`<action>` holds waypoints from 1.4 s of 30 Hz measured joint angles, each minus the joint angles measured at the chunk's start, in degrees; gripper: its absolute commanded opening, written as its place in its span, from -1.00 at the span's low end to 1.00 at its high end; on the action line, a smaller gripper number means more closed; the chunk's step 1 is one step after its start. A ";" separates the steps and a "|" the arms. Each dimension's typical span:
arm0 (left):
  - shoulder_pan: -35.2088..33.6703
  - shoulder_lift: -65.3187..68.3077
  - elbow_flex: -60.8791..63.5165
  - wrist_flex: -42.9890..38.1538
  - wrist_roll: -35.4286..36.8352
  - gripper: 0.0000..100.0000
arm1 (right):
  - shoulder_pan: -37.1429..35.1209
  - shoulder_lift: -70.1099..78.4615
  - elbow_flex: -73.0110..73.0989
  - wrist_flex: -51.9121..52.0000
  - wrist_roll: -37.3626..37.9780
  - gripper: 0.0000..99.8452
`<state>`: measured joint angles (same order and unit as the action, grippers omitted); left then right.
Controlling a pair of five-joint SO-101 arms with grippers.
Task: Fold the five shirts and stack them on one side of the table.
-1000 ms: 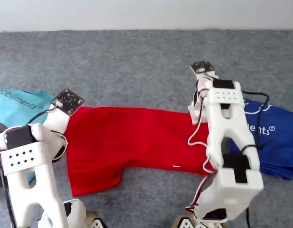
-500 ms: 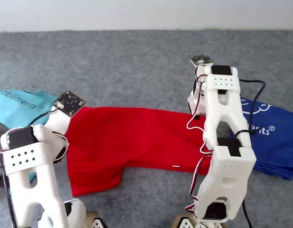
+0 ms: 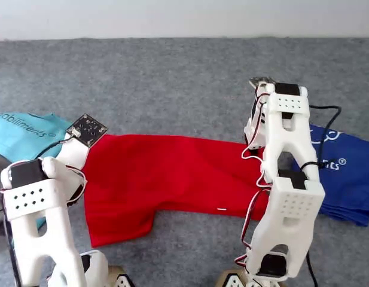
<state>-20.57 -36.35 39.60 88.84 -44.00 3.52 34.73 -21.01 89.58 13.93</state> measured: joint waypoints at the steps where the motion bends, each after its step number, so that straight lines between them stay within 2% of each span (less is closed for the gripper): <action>1: 0.00 0.00 0.00 0.00 0.00 -0.97 | 0.00 0.53 0.00 0.00 0.00 -0.67; 18: 0.00 0.00 0.00 0.00 0.00 -0.97 | -2.37 2.29 -0.35 -2.55 0.00 -0.67; 26: 0.00 0.00 0.00 0.00 0.00 -0.97 | -2.20 4.84 -0.97 -2.81 0.00 -0.87; 36: 0.00 0.00 0.00 0.00 0.00 -0.97 | -1.85 5.36 -5.45 -3.08 0.00 -0.97; 42: 0.00 0.00 0.00 0.00 0.00 -0.97 | -0.44 5.36 -8.97 -3.08 0.88 -0.97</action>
<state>-20.57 -36.35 39.60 88.84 -44.00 3.08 40.09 -29.98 86.51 14.81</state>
